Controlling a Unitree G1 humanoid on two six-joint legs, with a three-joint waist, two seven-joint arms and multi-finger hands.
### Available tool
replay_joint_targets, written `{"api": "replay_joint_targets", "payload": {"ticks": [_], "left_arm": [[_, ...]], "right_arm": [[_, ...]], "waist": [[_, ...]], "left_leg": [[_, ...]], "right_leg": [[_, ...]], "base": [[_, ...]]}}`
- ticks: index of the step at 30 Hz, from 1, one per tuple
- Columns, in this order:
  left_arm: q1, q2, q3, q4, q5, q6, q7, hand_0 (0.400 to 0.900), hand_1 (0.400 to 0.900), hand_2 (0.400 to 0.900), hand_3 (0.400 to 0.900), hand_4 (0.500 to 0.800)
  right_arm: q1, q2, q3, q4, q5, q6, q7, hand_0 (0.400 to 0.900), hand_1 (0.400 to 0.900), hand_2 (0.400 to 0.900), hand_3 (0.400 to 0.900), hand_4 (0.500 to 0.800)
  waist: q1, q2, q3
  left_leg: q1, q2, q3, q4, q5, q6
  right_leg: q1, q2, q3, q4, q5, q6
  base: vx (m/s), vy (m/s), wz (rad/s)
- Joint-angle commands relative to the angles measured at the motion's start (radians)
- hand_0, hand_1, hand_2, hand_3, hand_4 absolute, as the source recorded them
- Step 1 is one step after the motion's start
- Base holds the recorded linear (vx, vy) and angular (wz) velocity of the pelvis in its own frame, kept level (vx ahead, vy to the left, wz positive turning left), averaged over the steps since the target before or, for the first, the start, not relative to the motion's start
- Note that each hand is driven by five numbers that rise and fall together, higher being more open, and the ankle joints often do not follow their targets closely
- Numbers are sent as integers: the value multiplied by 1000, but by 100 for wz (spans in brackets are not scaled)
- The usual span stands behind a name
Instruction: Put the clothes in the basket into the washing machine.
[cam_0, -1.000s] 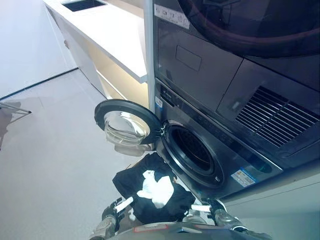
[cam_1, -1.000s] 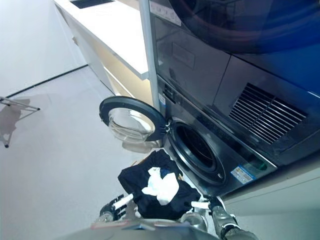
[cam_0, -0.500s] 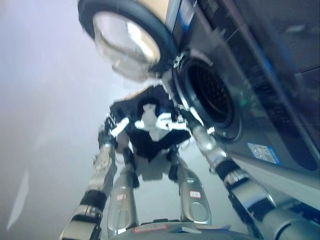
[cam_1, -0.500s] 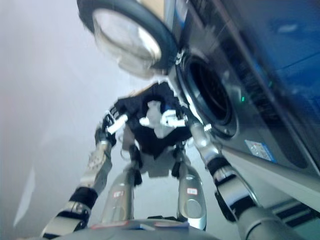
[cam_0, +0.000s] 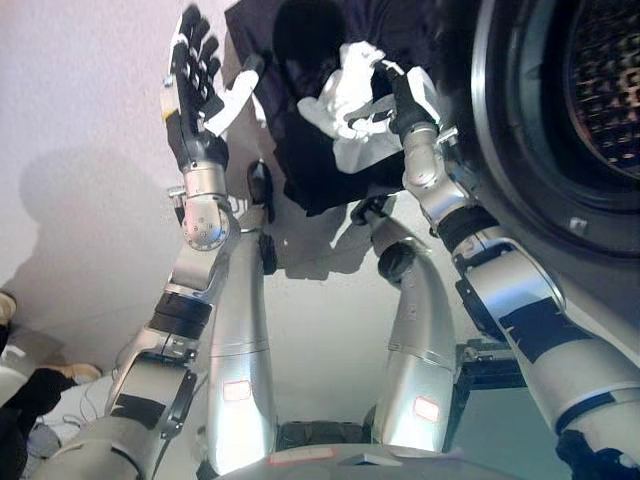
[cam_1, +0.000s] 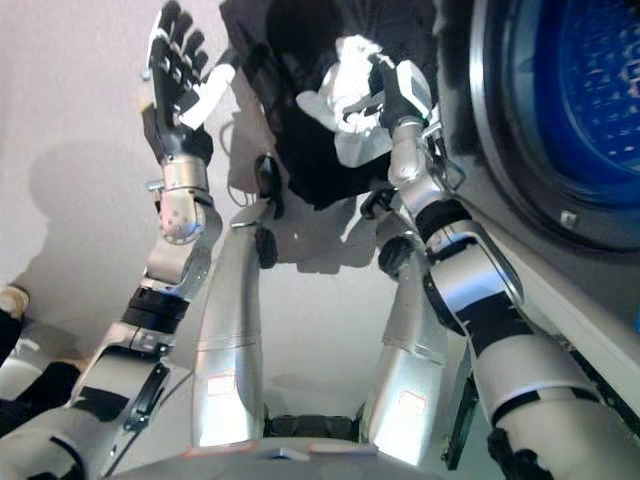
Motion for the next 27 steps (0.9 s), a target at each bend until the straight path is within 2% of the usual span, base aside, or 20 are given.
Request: {"api": "replay_joint_targets", "payload": {"ticks": [1,4,8,9,10,11,12,20,21,24,25,26,27], "left_arm": [[27,0,-18,-238,62,-119,39,900,900,900,900,800],[31,2,-25,-268,49,-126,42,900,900,900,900,800],[78,8,-29,-258,6,-114,44,900,900,900,900,800],[80,8,-28,-259,5,-114,43,900,900,900,900,800],[100,9,-30,-251,0,-105,38,900,900,900,900,800],[104,9,-30,-252,0,-105,37,900,900,900,900,800],[113,7,-32,-250,-6,-102,36,900,900,900,900,800],[181,0,-11,-226,-15,-70,29,900,900,900,900,800],[202,2,13,-231,-2,-69,33,900,900,900,900,800],[240,-4,61,-226,18,-56,48,900,900,900,900,800],[244,-5,60,-226,19,-55,48,900,900,900,900,800],[255,-9,80,-210,25,-47,53,900,900,900,900,800],[263,-10,82,-203,32,-45,55,900,900,900,900,800]], "right_arm": [[-5,-5,46,49,-23,-19,-62,900,900,900,900,800],[7,4,29,68,-13,-18,-65,900,900,900,900,800],[56,63,31,139,-42,25,-8,900,900,900,900,800],[57,64,31,139,-44,25,-8,825,825,825,825,755],[83,85,44,160,-78,42,18,631,631,631,631,639],[85,87,44,159,-79,42,18,582,582,582,582,609],[104,99,31,156,-83,43,17,400,400,400,400,500],[222,90,-15,20,-40,2,-14,400,400,400,400,500],[245,53,-28,-136,-4,-37,-34,400,400,400,400,500],[349,-28,-81,-512,68,-96,-40,400,400,400,400,500],[366,-33,-82,-534,69,-86,-37,400,400,400,400,500],[440,-86,-143,-744,106,-135,-43,400,400,400,400,500],[486,-109,-187,-837,126,-147,-44,400,400,400,400,500]], "waist": [[28,117,-48],[36,131,-51],[55,172,-49],[55,172,-49],[57,178,-50],[56,178,-52],[54,180,-55],[25,153,-110],[2,130,-125],[-52,83,-156],[-51,81,-161],[-90,61,-165],[-103,56,-168]], "left_leg": [[-62,-83,20,18,-87,69],[-125,-94,20,74,-98,80],[-156,-97,-1,137,-104,95],[-157,-97,-2,139,-105,95],[-156,-99,-4,150,-104,98],[-157,-99,-5,151,-105,98],[-156,-100,-6,152,-104,100],[-150,-94,1,162,-108,100],[-152,-90,4,163,-113,97],[-158,-79,19,150,-116,90],[-157,-78,22,148,-115,90],[-142,-68,24,137,-119,86],[-129,-64,24,131,-121,85]], "right_leg": [[-208,-34,2,128,-62,153],[-291,-62,32,212,-90,141],[-310,-78,25,268,-106,125],[-310,-79,24,269,-106,125],[-310,-81,23,271,-101,121],[-310,-81,23,272,-102,121],[-310,-80,24,269,-99,119],[-310,-72,40,255,-80,113],[-310,-68,39,240,-71,115],[-308,-47,39,203,-59,119],[-309,-45,41,201,-58,119],[-281,-38,27,179,-58,124],[-263,-35,20,169,-58,126]], "base": [[-81,68,12],[-29,32,10],[1,12,5],[14,-4,6],[10,3,4],[22,3,6],[29,10,3],[31,22,-4],[26,27,-23],[10,11,-25],[-10,2,-24],[-15,2,-22],[-16,4,-21]]}}
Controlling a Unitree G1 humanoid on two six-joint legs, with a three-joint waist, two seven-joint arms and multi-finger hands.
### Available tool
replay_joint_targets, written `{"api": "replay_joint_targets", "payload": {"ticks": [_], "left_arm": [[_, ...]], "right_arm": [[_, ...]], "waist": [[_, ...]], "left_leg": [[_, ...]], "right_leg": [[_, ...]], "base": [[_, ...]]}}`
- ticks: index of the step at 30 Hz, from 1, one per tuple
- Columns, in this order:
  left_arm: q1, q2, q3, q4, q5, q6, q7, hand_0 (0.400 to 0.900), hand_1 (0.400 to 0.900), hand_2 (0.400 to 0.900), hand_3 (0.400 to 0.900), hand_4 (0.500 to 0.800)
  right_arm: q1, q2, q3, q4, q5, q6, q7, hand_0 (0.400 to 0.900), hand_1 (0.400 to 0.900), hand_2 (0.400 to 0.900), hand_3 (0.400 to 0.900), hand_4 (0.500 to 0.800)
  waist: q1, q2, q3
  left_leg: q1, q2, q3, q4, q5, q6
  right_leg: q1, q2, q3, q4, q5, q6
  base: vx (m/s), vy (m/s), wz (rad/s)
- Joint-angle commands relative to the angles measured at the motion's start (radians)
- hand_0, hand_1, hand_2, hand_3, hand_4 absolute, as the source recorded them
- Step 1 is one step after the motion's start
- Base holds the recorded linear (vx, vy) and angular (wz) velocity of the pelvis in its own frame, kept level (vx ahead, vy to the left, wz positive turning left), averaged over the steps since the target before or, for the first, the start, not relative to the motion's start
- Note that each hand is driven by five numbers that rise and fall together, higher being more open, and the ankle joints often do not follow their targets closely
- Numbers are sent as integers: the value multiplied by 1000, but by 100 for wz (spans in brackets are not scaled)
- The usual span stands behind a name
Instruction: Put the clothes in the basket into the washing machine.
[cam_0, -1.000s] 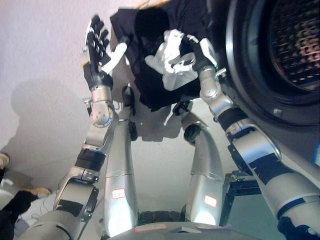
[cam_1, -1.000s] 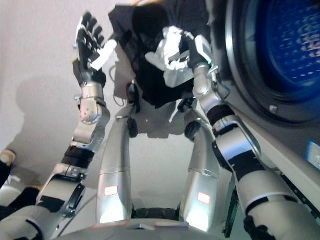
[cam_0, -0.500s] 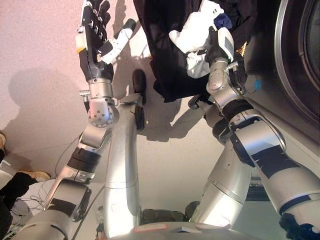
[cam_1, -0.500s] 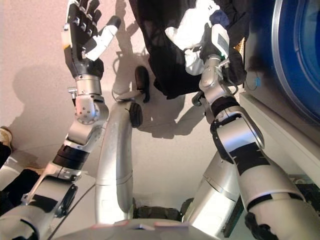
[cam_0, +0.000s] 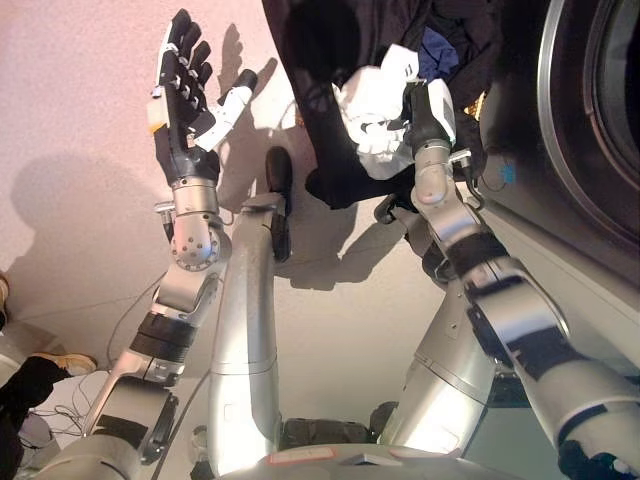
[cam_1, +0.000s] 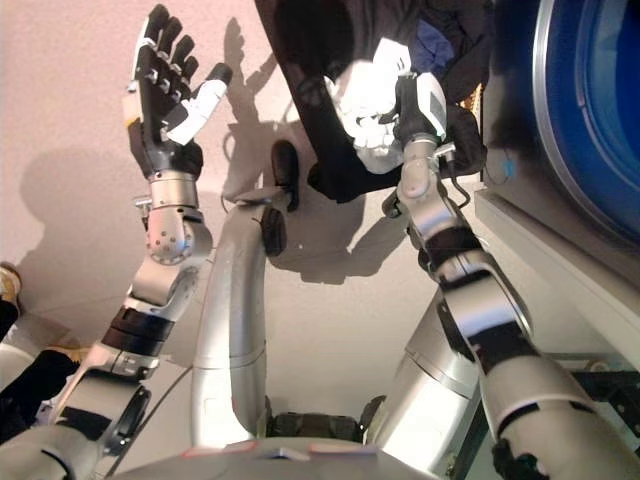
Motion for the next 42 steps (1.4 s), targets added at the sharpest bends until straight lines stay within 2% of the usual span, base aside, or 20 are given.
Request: {"api": "replay_joint_targets", "payload": {"ticks": [1,2,6,10,14,16,18,22,23,24,27,30,31,33,36,42], "left_arm": [[104,-67,46,-98,59,-50,16,900,900,900,900,800],[113,-72,52,-85,67,-46,18,900,900,900,900,800],[144,-62,56,-87,75,-42,14,900,900,900,900,800],[168,-58,64,-85,69,-37,9,900,900,900,900,800],[174,-65,79,-81,49,-42,32,900,900,900,900,800],[161,-67,76,-72,46,-45,51,900,900,900,900,800],[157,-70,64,-74,36,-58,57,900,900,900,900,800],[153,-62,8,-85,25,-81,56,900,900,900,900,800],[149,-57,-12,-88,20,-86,58,900,900,900,900,800],[147,-52,-31,-91,14,-86,53,900,900,900,900,800],[143,-21,-94,-101,5,-86,34,900,900,900,900,800],[150,2,-142,-113,-13,-87,2,900,900,900,900,800],[149,9,-155,-112,-16,-84,-10,900,900,900,900,800],[145,14,-171,-104,-32,-77,-33,900,900,900,900,800],[138,12,-182,-90,-44,-73,-46,900,900,900,900,800],[123,-10,-168,-60,-42,-77,-36,900,900,900,900,800]], "right_arm": [[125,-29,-77,-200,76,-147,-36,400,400,400,400,500],[181,-37,-140,-321,131,-196,-36,400,400,400,400,500],[298,-22,-281,-520,279,-259,-19,400,400,400,400,500],[341,24,-361,-559,386,-301,-27,400,400,400,400,500],[286,89,-438,-479,461,-338,-140,400,400,400,400,500],[192,103,-473,-373,462,-352,-235,400,400,400,400,500],[75,111,-492,-248,492,-372,-296,400,400,400,400,500],[-160,11,-519,79,511,-352,-445,400,400,400,400,500],[-217,-17,-536,157,538,-365,-495,400,400,400,400,500],[-259,-49,-536,213,571,-372,-507,400,400,400,400,500],[-373,-190,-501,419,646,-339,-521,400,400,400,400,500],[-443,-310,-439,556,730,-305,-461,400,400,400,400,500],[-457,-350,-415,601,755,-291,-434,465,465,465,465,539],[-471,-393,-387,643,821,-288,-376,900,900,900,900,800],[-461,-394,-358,661,836,-284,-345,900,900,900,900,800],[-402,-319,-367,617,810,-311,-328,900,900,900,900,800]], "waist": [[-72,32,-179],[-99,22,-184],[-133,3,-195],[-150,-2,-210],[-158,6,-232],[-152,17,-243],[-135,33,-253],[-96,66,-265],[-85,77,-269],[-76,84,-270],[-42,106,-270],[-14,122,-269],[-7,125,-270],[3,132,-270],[1,134,-272],[-12,136,-282]], "left_leg": [[34,-33,31,-108,-52,43],[54,-26,33,-113,-60,46],[111,-10,45,-135,-71,46],[145,-6,53,-160,-71,46],[176,1,69,-186,-78,50],[191,1,79,-198,-82,55],[197,-4,83,-203,-83,59],[193,-16,82,-196,-83,64],[190,-19,81,-194,-83,64],[186,-22,80,-191,-82,65],[175,-30,75,-181,-77,62],[167,-35,73,-173,-70,58],[165,-36,74,-170,-69,57],[164,-37,74,-169,-65,54],[165,-37,77,-169,-60,50],[198,-38,91,-219,-46,42]], "right_leg": [[-103,37,-50,-32,-16,134],[-77,46,-59,-48,-13,140],[-5,76,-81,-98,-7,150],[28,97,-85,-123,-11,151],[46,106,-77,-143,-16,153],[52,108,-73,-147,-20,152],[49,104,-66,-141,-23,150],[29,88,-47,-113,-34,146],[22,82,-41,-105,-36,146],[16,79,-36,-99,-37,145],[-8,60,-15,-72,-43,144],[-21,45,-3,-56,-43,145],[-25,42,1,-51,-43,145],[-31,38,8,-43,-43,146],[-26,39,12,-45,-38,146],[15,51,-2,-93,-20,157]], "base": [[-18,19,-20],[-23,15,-20],[-14,22,-23],[4,19,-11],[2,21,-11],[3,7,-3],[5,3,2],[18,8,9],[26,-4,14],[20,-17,15],[7,-49,22],[8,-48,16],[6,-50,14],[13,-41,9],[0,0,0],[0,0,0]]}}
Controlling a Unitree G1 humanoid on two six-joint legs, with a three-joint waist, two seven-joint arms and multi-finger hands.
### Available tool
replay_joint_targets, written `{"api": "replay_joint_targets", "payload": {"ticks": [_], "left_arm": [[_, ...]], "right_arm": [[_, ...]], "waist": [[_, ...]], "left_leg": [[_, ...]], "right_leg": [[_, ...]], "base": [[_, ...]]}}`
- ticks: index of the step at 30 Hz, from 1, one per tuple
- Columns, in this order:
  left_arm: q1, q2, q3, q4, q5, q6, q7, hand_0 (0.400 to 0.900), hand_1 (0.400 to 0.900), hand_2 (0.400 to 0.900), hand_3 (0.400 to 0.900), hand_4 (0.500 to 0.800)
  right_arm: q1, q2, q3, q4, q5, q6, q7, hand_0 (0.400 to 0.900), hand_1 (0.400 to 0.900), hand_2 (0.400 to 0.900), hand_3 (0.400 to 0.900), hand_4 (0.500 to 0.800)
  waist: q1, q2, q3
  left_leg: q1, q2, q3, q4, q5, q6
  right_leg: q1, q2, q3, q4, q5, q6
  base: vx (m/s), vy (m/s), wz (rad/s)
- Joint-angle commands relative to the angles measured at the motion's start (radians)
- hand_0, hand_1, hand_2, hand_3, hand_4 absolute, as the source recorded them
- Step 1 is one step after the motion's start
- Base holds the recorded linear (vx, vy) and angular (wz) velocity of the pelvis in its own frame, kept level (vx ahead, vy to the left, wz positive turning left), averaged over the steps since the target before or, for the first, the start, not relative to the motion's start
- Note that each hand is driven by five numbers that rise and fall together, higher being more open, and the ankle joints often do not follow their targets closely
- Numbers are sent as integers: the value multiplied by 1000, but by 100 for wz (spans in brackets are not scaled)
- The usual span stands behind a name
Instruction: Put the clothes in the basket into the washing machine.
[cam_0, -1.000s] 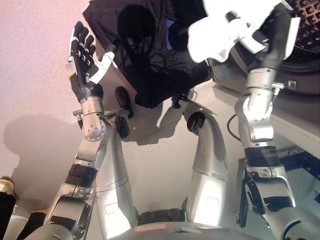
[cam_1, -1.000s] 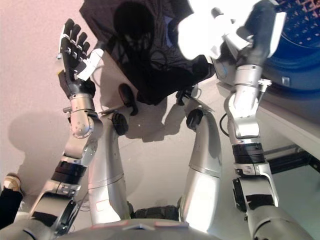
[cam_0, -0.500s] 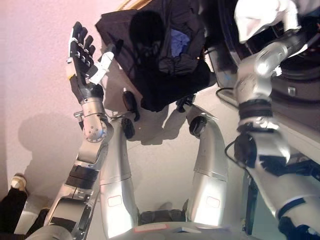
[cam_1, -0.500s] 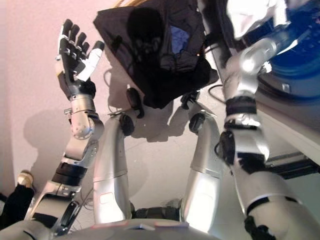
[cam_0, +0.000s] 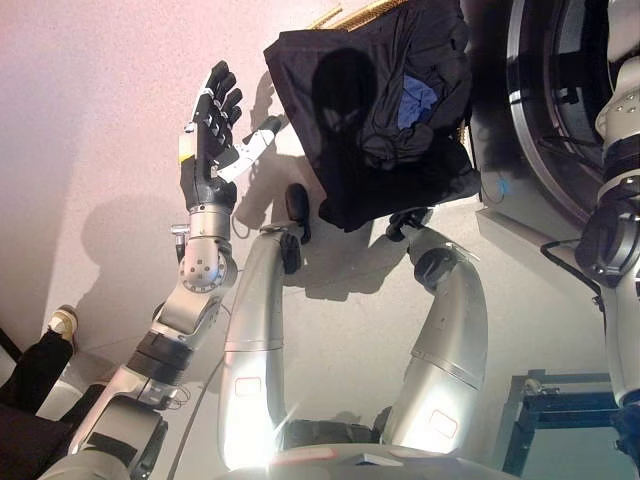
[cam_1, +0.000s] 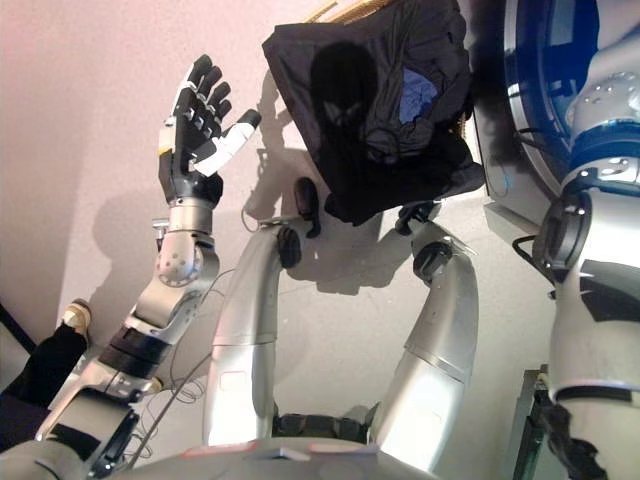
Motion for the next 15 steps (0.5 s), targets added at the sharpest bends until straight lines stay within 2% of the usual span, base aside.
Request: {"api": "replay_joint_targets", "payload": {"ticks": [1,3,8,9,10,11,12,13,14,15], "left_arm": [[54,-68,-17,-22,14,-92,5,900,900,900,900,800],[49,-72,-11,-2,21,-91,11,900,900,900,900,800],[47,-106,17,71,38,-76,18,900,900,900,900,800],[52,-105,18,74,38,-77,17,900,900,900,900,800],[57,-125,24,110,34,-66,9,900,900,900,900,800],[61,-123,25,110,33,-67,8,900,900,900,900,800],[75,-150,38,151,37,-47,2,900,900,900,900,800],[84,-148,38,154,36,-48,0,900,900,900,900,800],[104,-173,45,198,35,-27,-17,900,900,900,900,800],[123,-184,50,226,32,-19,-31,900,900,900,900,800]], "right_arm": [[184,14,71,-83,-46,-95,5,900,900,900,900,800],[210,63,61,-109,-53,-102,7,900,900,900,900,800],[356,253,24,-265,-127,-125,7,900,900,900,900,800],[369,262,22,-279,-133,-123,1,900,900,900,900,800],[463,353,31,-381,-162,-127,28,900,900,900,900,800],[472,360,31,-393,-168,-123,21,900,900,900,900,800],[579,445,51,-488,-192,-115,72,900,900,900,900,800],[599,455,54,-508,-199,-109,66,900,900,900,900,800],[717,522,91,-563,-230,-84,129,900,900,900,900,800],[780,540,108,-587,-252,-64,161,900,900,900,900,800]], "waist": [[-39,89,-259],[-47,87,-264],[-80,79,-273],[-83,77,-270],[-103,67,-274],[-106,65,-272],[-127,51,-278],[-130,49,-274],[-149,32,-279],[-161,23,-276]], "left_leg": [[-81,-31,-20,-79,-28,9],[-39,-29,-13,-128,-21,6],[121,-25,-4,-282,-6,15],[135,-27,-4,-293,-2,15],[204,-24,3,-334,-12,12],[213,-26,4,-347,2,14],[280,-21,5,-388,1,12],[300,-22,5,-401,5,12],[383,-17,7,-447,4,9],[442,-16,10,-478,7,5]], "right_leg": [[-187,56,-38,39,-68,125],[-142,64,-51,-2,-59,135],[6,80,-78,-112,-35,162],[19,81,-80,-120,-31,163],[80,85,-79,-147,-29,178],[90,87,-83,-161,-17,174],[147,87,-85,-194,-7,183],[167,89,-88,-203,-3,185],[239,88,-89,-243,9,196],[291,89,-96,-273,17,201]], "base": [[0,0,0],[2,26,-6],[16,52,-8],[97,54,-12],[55,36,-9],[143,72,-25],[67,39,-15],[189,63,-28],[165,32,-18],[165,31,-18]]}}
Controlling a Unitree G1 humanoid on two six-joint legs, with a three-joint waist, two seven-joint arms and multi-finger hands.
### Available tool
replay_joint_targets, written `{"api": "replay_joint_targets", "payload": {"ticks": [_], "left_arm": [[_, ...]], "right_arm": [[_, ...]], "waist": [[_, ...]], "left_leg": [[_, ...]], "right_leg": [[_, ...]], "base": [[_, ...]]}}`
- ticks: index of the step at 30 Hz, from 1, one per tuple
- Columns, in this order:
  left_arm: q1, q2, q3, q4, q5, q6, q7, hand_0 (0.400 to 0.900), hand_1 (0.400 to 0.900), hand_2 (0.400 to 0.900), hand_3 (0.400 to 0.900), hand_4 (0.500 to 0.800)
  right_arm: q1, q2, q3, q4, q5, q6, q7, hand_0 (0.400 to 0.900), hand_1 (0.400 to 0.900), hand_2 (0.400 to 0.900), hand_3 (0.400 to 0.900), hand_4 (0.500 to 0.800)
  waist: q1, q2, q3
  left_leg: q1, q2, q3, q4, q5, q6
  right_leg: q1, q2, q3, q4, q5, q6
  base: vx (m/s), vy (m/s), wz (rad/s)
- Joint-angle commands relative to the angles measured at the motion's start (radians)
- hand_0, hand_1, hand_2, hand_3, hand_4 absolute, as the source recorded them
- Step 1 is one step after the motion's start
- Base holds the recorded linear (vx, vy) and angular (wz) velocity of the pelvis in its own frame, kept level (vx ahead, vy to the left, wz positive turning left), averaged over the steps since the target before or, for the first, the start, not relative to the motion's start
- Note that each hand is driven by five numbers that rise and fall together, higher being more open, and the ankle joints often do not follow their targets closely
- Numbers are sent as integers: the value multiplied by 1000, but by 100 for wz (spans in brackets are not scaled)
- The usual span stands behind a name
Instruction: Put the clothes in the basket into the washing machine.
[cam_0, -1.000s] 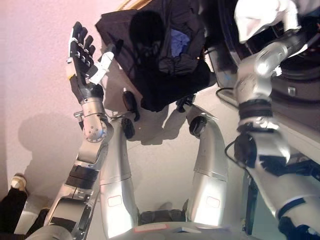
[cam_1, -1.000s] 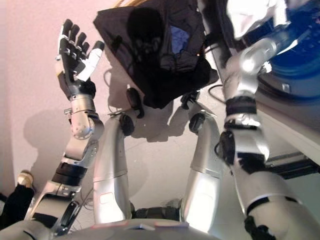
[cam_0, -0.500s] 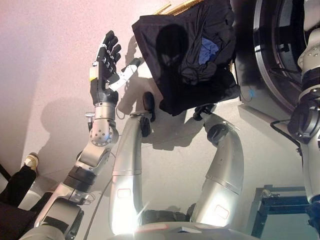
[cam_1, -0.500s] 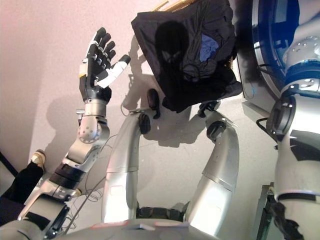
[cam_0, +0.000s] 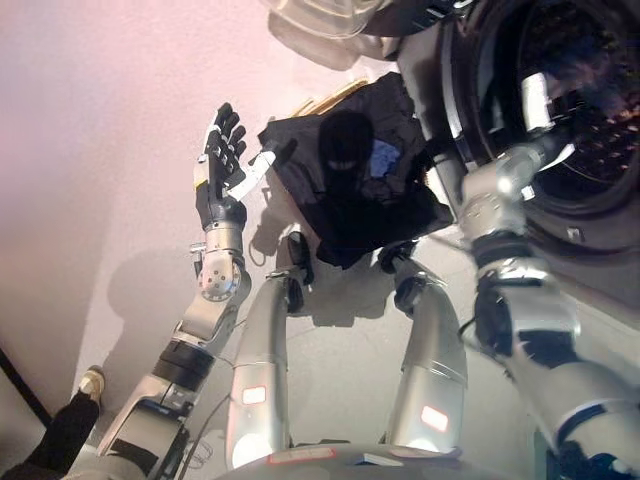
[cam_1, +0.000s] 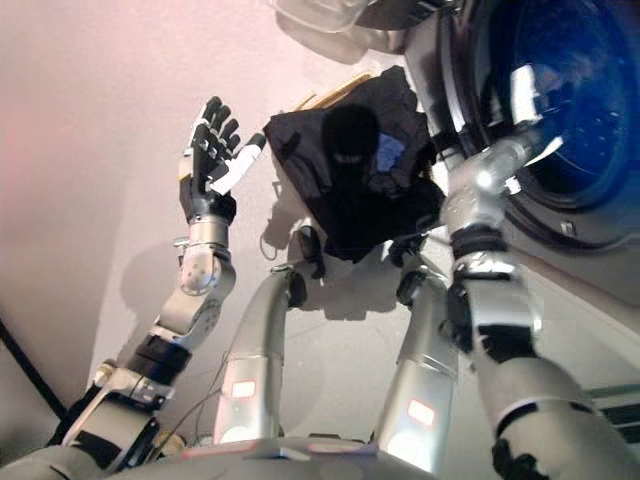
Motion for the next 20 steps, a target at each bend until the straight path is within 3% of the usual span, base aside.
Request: {"api": "replay_joint_targets", "payload": {"ticks": [1,3,4,5,6,8,9,10,11,14,15,17,20], "left_arm": [[106,-13,20,-19,30,-44,-37,900,900,900,900,800],[149,-47,46,106,-3,-23,-87,900,900,900,900,800],[151,-48,47,111,-5,-26,-90,900,900,900,900,800],[164,-61,58,175,-27,-18,-118,900,900,900,900,800],[195,-82,77,264,-78,3,-192,900,900,900,900,800],[217,-104,107,379,-88,16,-241,900,900,900,900,800],[216,-104,108,381,-89,14,-243,900,900,900,900,800],[222,-111,129,441,-83,26,-263,900,900,900,900,800],[230,-129,169,566,-75,43,-291,900,900,900,900,800],[244,-147,237,710,-56,68,-313,900,900,900,900,800],[243,-147,238,712,-56,67,-314,900,900,900,900,800],[246,-150,301,824,-59,91,-320,900,900,900,900,800],[255,-149,341,886,-52,112,-317,900,900,900,900,800]], "right_arm": [[165,33,80,-102,-118,-30,88,900,900,900,900,800],[304,69,118,-94,-152,14,179,900,900,900,900,800],[310,69,121,-96,-151,14,182,900,900,900,900,800],[354,62,142,-72,-178,33,217,900,900,900,900,800],[414,59,161,-22,-216,63,259,900,900,900,900,800],[463,62,168,71,-239,90,306,900,900,900,900,800],[462,61,168,73,-238,88,307,900,900,900,900,800],[484,63,174,121,-243,102,334,900,900,900,900,800],[521,63,188,216,-272,128,366,900,900,900,900,800],[561,64,178,357,-302,165,410,900,900,900,900,800],[560,64,179,359,-301,164,411,900,900,900,900,800],[585,59,157,453,-327,194,426,900,900,900,900,800],[606,50,123,526,-329,224,431,900,900,900,900,800]], "waist": [[-40,-17,-69],[-63,-46,-77],[-63,-46,-67],[-70,-54,-72],[-74,-64,-95],[-81,-78,-104],[-81,-78,-97],[-81,-79,-113],[-80,-79,-156],[-77,-84,-199],[-76,-84,-195],[-72,-87,-234],[-70,-88,-261]], "left_leg": [[253,-20,-24,-271,-16,15],[416,-10,-9,-357,-7,1],[437,-10,-8,-370,-2,0],[500,-7,3,-405,8,-8],[603,-11,19,-462,22,-18],[706,-18,52,-536,74,-30],[719,-18,52,-544,77,-30],[760,-25,60,-578,90,-39],[832,-35,73,-644,114,-57],[928,-32,93,-701,127,-71],[934,-32,93,-705,128,-71],[996,-30,111,-732,130,-79],[1038,-25,114,-747,129,-84]], "right_leg": [[101,35,-44,-37,-53,152],[254,57,-58,-134,-28,166],[275,62,-61,-146,-24,167],[335,74,-66,-185,-13,171],[441,99,-77,-254,2,176],[560,121,-102,-347,47,168],[572,124,-103,-354,50,169],[622,137,-104,-389,58,174],[716,152,-105,-464,76,188],[833,165,-97,-550,102,197],[838,167,-97,-554,104,197],[902,179,-88,-588,107,197],[948,190,-82,-604,97,192]], "base": [[193,14,-18],[203,11,-21],[153,18,-20],[238,24,-26],[220,11,-27],[139,-15,-16],[150,-9,-13],[247,-18,-14],[317,-29,-17],[229,-32,-11],[175,-14,-8],[161,-12,-4],[123,-9,1]]}}
